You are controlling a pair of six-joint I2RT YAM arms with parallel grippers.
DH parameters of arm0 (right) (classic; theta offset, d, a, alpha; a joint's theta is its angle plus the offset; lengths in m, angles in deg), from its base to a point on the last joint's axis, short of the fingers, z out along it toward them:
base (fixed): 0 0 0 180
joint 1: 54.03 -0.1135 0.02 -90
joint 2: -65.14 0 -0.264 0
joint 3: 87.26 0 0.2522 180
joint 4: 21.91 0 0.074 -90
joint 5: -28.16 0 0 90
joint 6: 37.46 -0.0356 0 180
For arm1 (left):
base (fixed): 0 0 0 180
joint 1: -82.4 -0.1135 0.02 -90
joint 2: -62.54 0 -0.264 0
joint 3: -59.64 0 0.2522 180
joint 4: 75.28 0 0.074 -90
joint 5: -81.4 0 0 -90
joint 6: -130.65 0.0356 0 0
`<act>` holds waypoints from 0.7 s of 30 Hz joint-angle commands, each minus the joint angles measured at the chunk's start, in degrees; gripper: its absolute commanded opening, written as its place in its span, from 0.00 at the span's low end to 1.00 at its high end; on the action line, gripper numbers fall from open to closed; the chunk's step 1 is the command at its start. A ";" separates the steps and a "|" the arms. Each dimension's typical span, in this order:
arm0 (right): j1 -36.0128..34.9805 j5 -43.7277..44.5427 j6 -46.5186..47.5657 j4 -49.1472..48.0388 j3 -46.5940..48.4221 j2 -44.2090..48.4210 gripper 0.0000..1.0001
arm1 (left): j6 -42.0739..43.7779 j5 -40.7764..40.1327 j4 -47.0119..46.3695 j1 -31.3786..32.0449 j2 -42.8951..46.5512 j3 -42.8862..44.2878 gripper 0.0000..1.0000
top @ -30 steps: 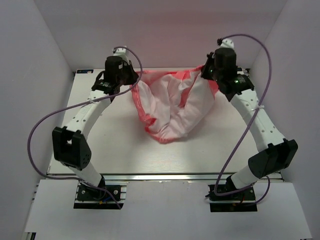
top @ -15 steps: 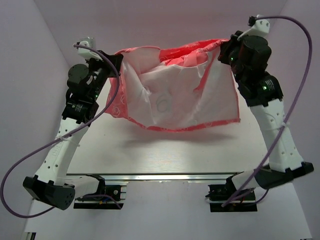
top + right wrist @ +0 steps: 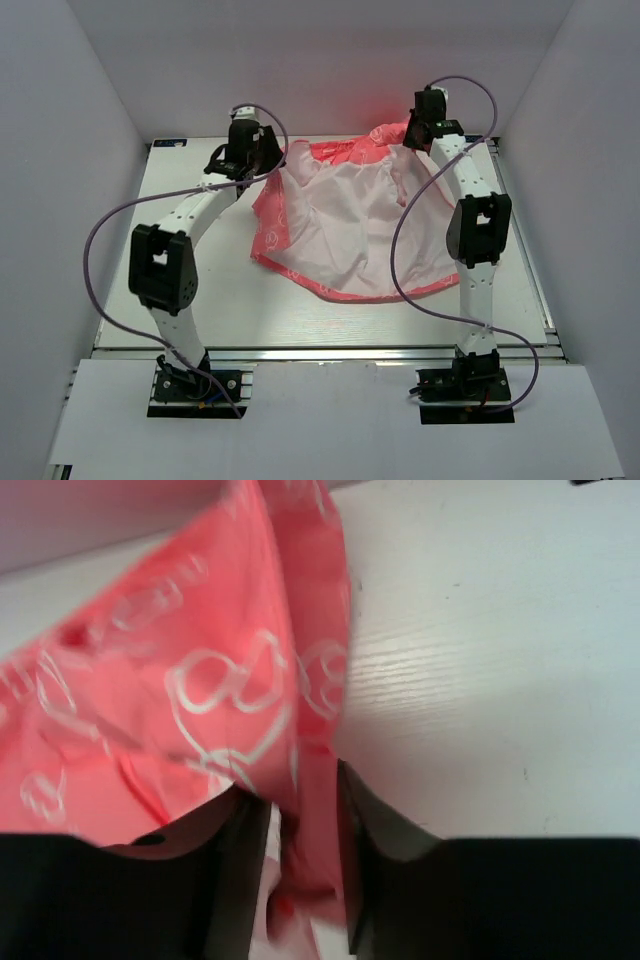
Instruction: Zip up the jacket
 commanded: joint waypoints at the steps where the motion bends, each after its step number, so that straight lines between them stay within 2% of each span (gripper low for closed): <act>1: -0.44 -8.23 4.10 -3.75 3.83 2.21 0.42 | 0.49 6.03 -0.77 -0.40 -2.20 4.91 0.81; 3: -0.36 -7.37 4.89 -1.37 3.32 2.90 0.69 | 0.75 9.64 1.41 -0.40 -4.31 6.23 0.98; 4: -0.27 -6.67 5.16 -1.10 -0.25 5.43 0.86 | 0.84 10.26 2.64 -0.40 -5.54 7.37 0.98; 5: 0.17 -5.09 5.16 -0.84 -2.99 7.29 0.89 | 0.93 10.44 5.09 -0.40 -5.72 7.46 0.98; 9: 3.49 -2.79 0.35 1.78 -19.59 20.09 0.89 | 0.58 8.95 6.96 -0.40 -0.47 0.81 0.98; 10: 4.64 -3.31 -1.06 2.84 -23.10 21.96 0.89 | 0.23 7.81 6.44 -0.31 3.37 -1.56 0.98; 15: 15.36 -5.51 -10.55 7.51 -48.94 35.13 0.89 | -2.76 2.62 11.43 -0.40 13.07 -14.58 0.98; 18: 20.20 -7.54 -12.15 7.16 -62.36 41.73 0.89 | -2.85 3.40 13.28 -0.40 17.47 -20.63 0.98; 21: 24.33 -7.45 -13.82 7.25 -68.83 45.09 0.89 | -2.94 7.17 12.33 -0.40 17.83 -25.03 0.98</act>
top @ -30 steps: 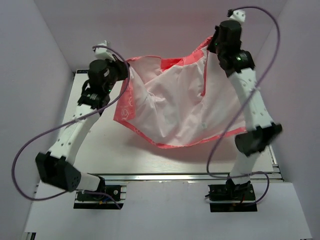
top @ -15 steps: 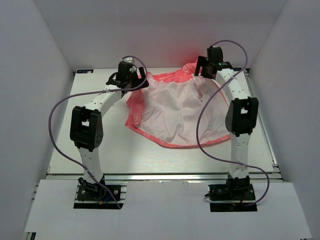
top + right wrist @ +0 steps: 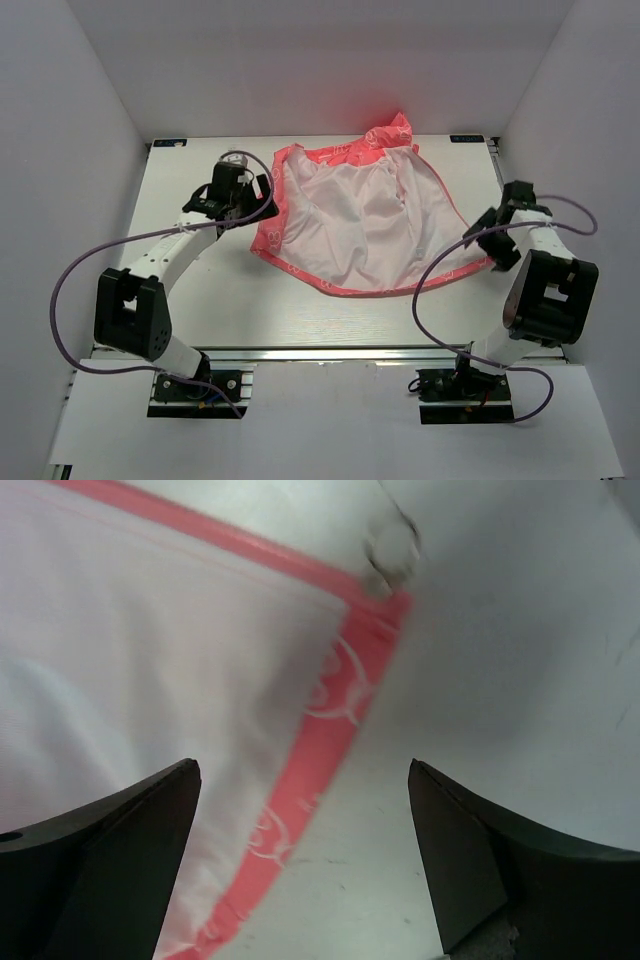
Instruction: Zip up the jacket
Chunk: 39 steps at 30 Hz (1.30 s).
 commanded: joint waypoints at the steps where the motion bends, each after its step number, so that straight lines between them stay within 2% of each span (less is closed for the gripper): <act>1: 1.98 -1.85 -4.42 2.24 -6.67 3.52 0.89 | -0.75 3.99 -0.02 -0.16 0.04 -4.37 0.98; 4: 4.88 -1.68 -5.04 0.67 -9.58 3.27 0.89 | -1.19 10.50 -3.53 -0.16 -4.70 -4.21 0.98; 6: 5.15 -2.73 -5.74 -3.63 -10.47 2.91 0.89 | -1.54 13.39 -5.21 -0.16 -7.34 -3.68 0.98; 9: 5.06 -3.61 -6.80 -10.04 -12.23 3.00 0.88 | -1.72 13.42 -6.98 -0.16 -12.17 -1.75 0.90; 10: 5.06 -3.96 -6.80 -11.37 -13.01 3.00 0.88 | -1.81 13.41 -7.42 -0.07 -14.18 -0.44 0.81; 11: 4.89 -3.79 -7.41 -11.99 -13.02 2.83 0.87 | -1.81 13.15 -7.42 -0.16 -15.25 0.44 0.77; 12: 4.63 -3.09 -7.68 -11.56 -12.76 2.21 0.87 | -1.63 12.36 -7.16 -0.16 -16.22 1.41 0.71; 13: 3.67 -2.39 -7.68 -10.95 -11.98 1.95 0.87 | -1.72 11.83 -6.29 -0.16 -17.88 3.42 0.61; 16: 1.20 1.57 -7.94 -8.57 -11.09 0.63 0.86 | -1.63 11.04 -5.31 -0.16 -19.65 5.46 0.42; 17: -0.37 0.44 -8.20 -8.57 -11.18 0.10 0.86 | -1.54 10.86 -5.31 -0.16 -20.35 5.99 0.30; 19: -1.35 -1.75 -10.83 -9.44 -11.44 -2.35 0.84 | -1.54 10.25 -4.88 -0.25 -20.62 6.34 0.19; 20: -1.79 -2.72 -12.32 -9.97 -11.44 -4.28 0.82 | -1.63 9.98 -4.52 -0.42 -20.80 6.78 0.10; 21: -1.88 -2.73 -12.34 -10.41 -11.35 -4.99 0.80 | -1.54 9.98 -4.08 -0.51 -20.71 7.04 0.07; 23: -2.14 -2.82 -13.21 -12.34 -11.27 -5.70 0.77 | -1.37 9.55 -3.29 -0.86 -20.19 7.05 0.07; 26: -2.32 -3.00 -14.00 -16.55 -11.88 -4.48 0.60 | -0.14 9.80 -4.25 -1.56 -18.95 5.91 0.08; 27: -2.32 -2.91 -14.18 -17.70 -11.97 -4.04 0.42 | 0.04 10.42 -4.78 -1.83 -19.13 6.08 0.08; 28: -2.41 -2.65 -14.01 -19.79 -11.88 -3.60 0.34 | 0.04 10.86 -5.04 -2.53 -19.39 6.43 0.08; 29: -2.41 -2.38 -14.01 -20.69 -11.71 -2.98 0.21 | 0.21 12.08 -5.39 -2.88 -19.83 6.78 0.08; 31: -2.41 -1.68 -13.05 -21.31 -9.26 -2.98 0.12 | 0.39 13.66 -6.01 -4.28 -21.58 9.32 0.07; 32: -2.49 -1.33 -12.60 -20.96 -7.85 -3.24 0.00 | 0.91 15.41 -6.19 -4.81 -22.20 10.46 0.06; 36: -5.38 0.69 -7.96 -18.77 0.58 -4.12 0.00 | 1.53 20.43 -5.32 -7.28 -24.40 17.84 0.06; 38: -7.76 6.56 -2.34 -17.28 6.03 -3.25 0.00 | 1.97 21.75 -4.87 -7.54 -23.35 19.61 0.08; 39: -10.55 8.85 0.64 -16.57 7.53 -2.54 0.00 | 1.88 21.93 -4.00 -7.63 -21.52 18.57 0.12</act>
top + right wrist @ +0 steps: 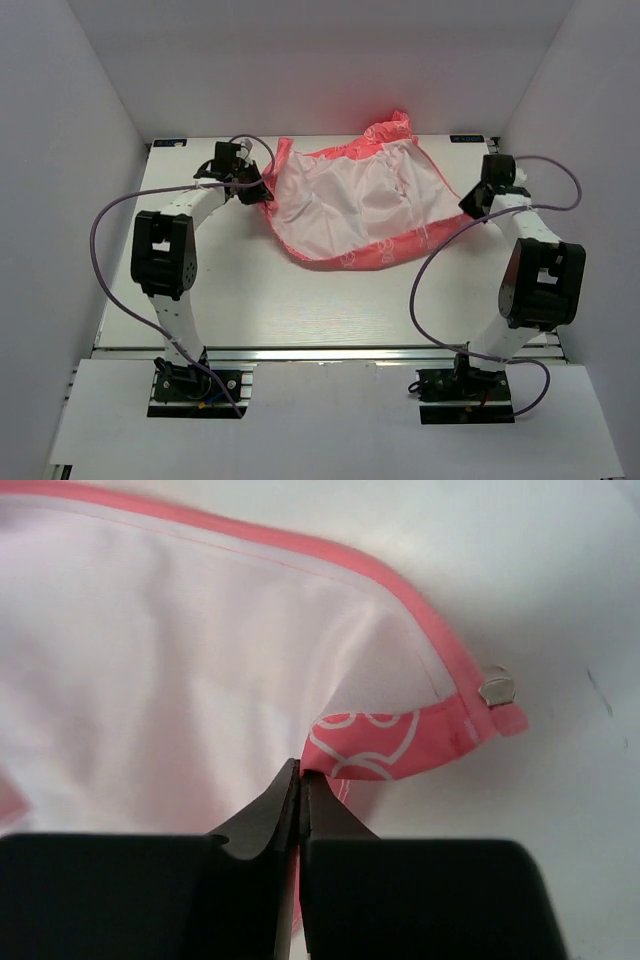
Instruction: Zip up the jacket
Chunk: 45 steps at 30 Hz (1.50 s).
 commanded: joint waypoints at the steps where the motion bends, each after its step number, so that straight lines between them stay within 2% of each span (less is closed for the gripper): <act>1: -5.98 8.21 10.91 -0.63 8.34 3.73 0.00 | 1.14 4.60 0.34 -0.40 5.49 0.71 0.15; 3: -12.02 9.10 21.01 -0.80 9.24 5.67 0.00 | 0.97 6.00 0.86 -0.48 8.12 -2.71 0.22; 4: -14.59 11.36 24.09 -0.81 9.24 7.50 0.00 | 0.62 6.62 0.78 -0.48 11.09 -7.43 0.23; 5: -17.31 11.99 32.91 -0.98 7.94 8.39 0.00 | -0.61 6.80 0.52 -0.48 12.78 -10.18 0.23; 6: -24.12 12.69 37.17 -1.07 6.71 9.27 0.00 | -1.05 6.80 0.34 -0.40 14.36 -12.90 0.23; 8: -31.97 17.09 44.04 -1.34 2.24 10.95 0.00 | -2.80 6.45 -0.10 -0.48 19.44 -21.05 0.25; 9: -39.58 16.40 47.21 -0.72 0.99 11.12 0.00 | -3.25 5.67 -0.02 -0.40 21.13 -23.28 0.25; 10: -43.40 14.30 47.85 1.11 -0.15 11.39 0.00 | -4.30 3.57 0.33 -0.48 22.62 -27.04 0.27; 13: -55.72 8.49 46.54 3.76 -5.16 12.18 0.00 | -4.75 0.84 3.23 -0.57 27.81 -30.41 0.29; 16: -62.68 0.77 42.69 3.24 -12.62 13.76 0.00 | -4.31 -1.09 4.29 -0.57 32.91 -34.28 0.44; 17: -63.47 -0.38 41.10 3.15 -14.12 13.94 0.00 | -3.96 -1.28 5.25 -0.57 33.62 -34.89 0.53; 18: -64.17 -2.22 39.87 3.24 -16.75 14.11 0.00 | -3.61 -1.28 5.95 -0.57 34.67 -35.42 0.67; 19: -64.27 -2.33 37.77 3.85 -17.82 14.55 0.03 | -2.56 -1.54 6.57 -0.57 35.03 -35.60 0.67; 20: -64.36 -1.98 36.96 4.29 -18.61 14.99 0.09 | -2.38 -1.46 7.45 -0.57 35.12 -35.78 0.69; 22: -64.36 -1.80 34.95 5.25 -19.76 17.26 0.27 | -1.76 -1.02 7.54 -0.49 35.64 -36.48 0.79; 23: -64.36 -2.76 34.85 6.48 -19.67 18.24 0.72 | -1.50 -0.15 7.54 -0.57 35.73 -36.57 0.82; 24: -64.36 -5.29 34.84 7.10 -19.59 19.46 0.83 | -1.32 0.21 7.54 -0.57 35.91 -36.40 0.84; 25: -64.27 -6.27 34.67 7.19 -19.41 22.00 0.89 | -1.23 0.30 7.46 -0.57 36.52 -36.13 0.85; 27: -64.27 -6.29 32.92 7.10 -19.32 25.26 0.89 | -0.97 0.39 7.37 -0.49 36.96 -35.17 0.88; 28: -64.18 -5.76 32.13 7.02 -19.24 26.15 0.89 | -1.06 0.39 7.54 -0.57 37.14 -33.77 0.96; 29: -63.75 -3.84 29.68 6.76 -19.06 27.03 0.89 | -0.97 0.47 7.54 -0.57 37.14 -33.06 0.98; 32: -58.76 -4.78 24.85 5.44 -18.71 26.60 0.89 | -1.06 1.17 5.18 -0.40 36.62 -31.47 0.98; 34: -54.71 -8.99 22.64 3.33 -18.88 24.41 0.89 | -1.32 2.75 3.86 -0.48 34.43 -29.73 0.98; 35: -50.25 -9.88 21.24 2.80 -18.97 23.62 0.88 | -1.41 3.28 3.85 -0.31 33.37 -28.84 0.98; 37: -46.01 -14.62 19.20 1.57 -19.58 20.45 0.83 | -1.58 5.13 2.20 0.13 31.79 -27.79 0.98; 40: -41.08 -15.07 18.67 -1.76 -20.90 16.67 0.79 | -1.58 6.19 -0.79 1.80 28.97 -27.52 0.98; 45: -36.16 -12.89 17.71 -8.95 -20.47 7.36 0.75 | -1.85 9.17 -2.83 2.50 17.30 -25.68 0.98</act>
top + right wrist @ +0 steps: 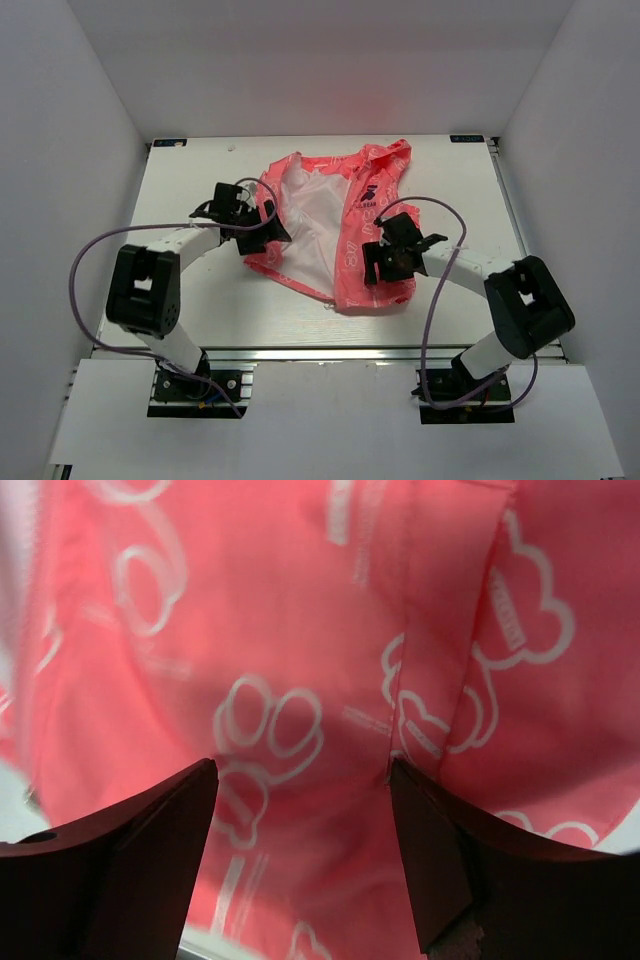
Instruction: Zip up the jacket
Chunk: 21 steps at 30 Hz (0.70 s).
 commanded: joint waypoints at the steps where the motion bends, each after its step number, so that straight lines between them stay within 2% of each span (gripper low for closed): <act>1: 3.11 1.69 -2.81 -7.88 0.63 -4.78 0.75 | -0.01 3.60 -1.95 0.17 -6.63 2.43 0.98; 7: 10.48 13.04 -2.30 -16.67 8.79 -15.76 0.76 | 0.16 3.78 -1.70 0.17 -17.18 11.30 0.98; 9: 12.77 11.22 -1.16 -19.14 15.17 -20.33 0.76 | 1.65 1.41 0.50 0.17 -19.73 17.43 0.98; 12: 15.68 8.48 3.23 -17.83 22.49 -25.35 0.78 | 4.02 0.96 4.97 0.16 -24.13 24.99 0.98; 15: 15.33 6.29 10.35 -17.82 24.89 -23.43 0.83 | 4.82 0.88 6.22 0.17 -24.40 26.70 0.98; 21: 12.27 2.94 13.87 -12.03 16.99 -10.35 0.88 | 4.47 -2.80 7.01 1.65 -15.97 19.59 0.98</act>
